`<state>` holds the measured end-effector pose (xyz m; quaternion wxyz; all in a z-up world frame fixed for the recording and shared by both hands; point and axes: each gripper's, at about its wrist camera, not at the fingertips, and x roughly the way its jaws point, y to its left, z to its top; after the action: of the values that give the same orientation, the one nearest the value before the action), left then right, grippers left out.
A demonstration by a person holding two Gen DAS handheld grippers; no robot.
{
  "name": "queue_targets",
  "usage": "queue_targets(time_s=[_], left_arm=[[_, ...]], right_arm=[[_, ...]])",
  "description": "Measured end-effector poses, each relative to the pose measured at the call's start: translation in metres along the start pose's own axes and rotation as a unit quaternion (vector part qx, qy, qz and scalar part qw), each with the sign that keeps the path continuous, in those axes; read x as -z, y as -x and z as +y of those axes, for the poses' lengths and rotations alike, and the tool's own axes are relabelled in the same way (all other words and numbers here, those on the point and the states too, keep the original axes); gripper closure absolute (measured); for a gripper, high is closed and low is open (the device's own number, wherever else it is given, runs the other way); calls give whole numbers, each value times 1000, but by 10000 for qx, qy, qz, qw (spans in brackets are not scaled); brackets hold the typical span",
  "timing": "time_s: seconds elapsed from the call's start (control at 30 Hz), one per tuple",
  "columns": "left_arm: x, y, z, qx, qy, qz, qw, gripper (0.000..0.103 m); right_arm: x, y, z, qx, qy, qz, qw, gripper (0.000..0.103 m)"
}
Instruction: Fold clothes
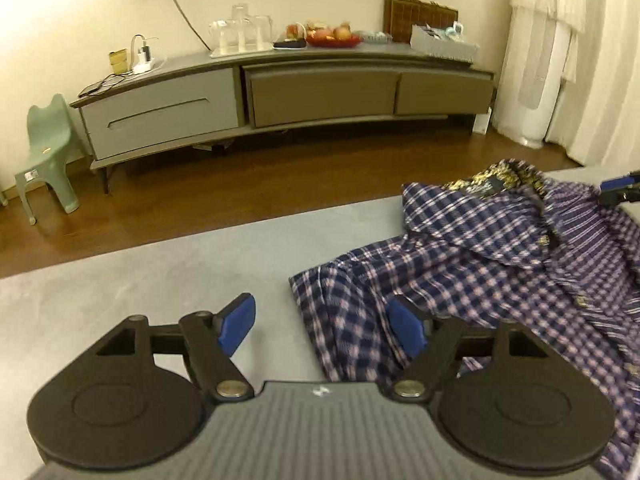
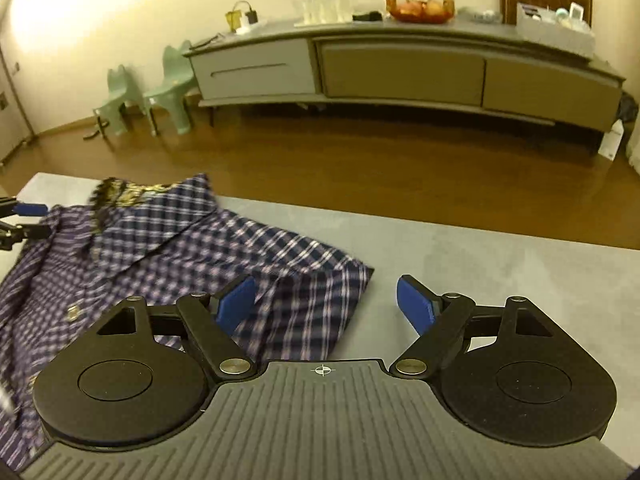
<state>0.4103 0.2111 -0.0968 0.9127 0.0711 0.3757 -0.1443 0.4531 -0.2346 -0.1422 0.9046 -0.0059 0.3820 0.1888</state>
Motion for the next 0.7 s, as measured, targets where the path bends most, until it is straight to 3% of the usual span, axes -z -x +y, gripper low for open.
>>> queue_targets(time_s=[0.13, 0.7], left_arm=[[4, -13, -9, 135, -78, -74, 9999, 21], [-1, -20, -16, 168, -79, -28, 9998, 20]], right_arm=[[3, -11, 3, -108, 38, -142, 9998, 20], [4, -8, 8, -137, 17, -196, 9997, 20]])
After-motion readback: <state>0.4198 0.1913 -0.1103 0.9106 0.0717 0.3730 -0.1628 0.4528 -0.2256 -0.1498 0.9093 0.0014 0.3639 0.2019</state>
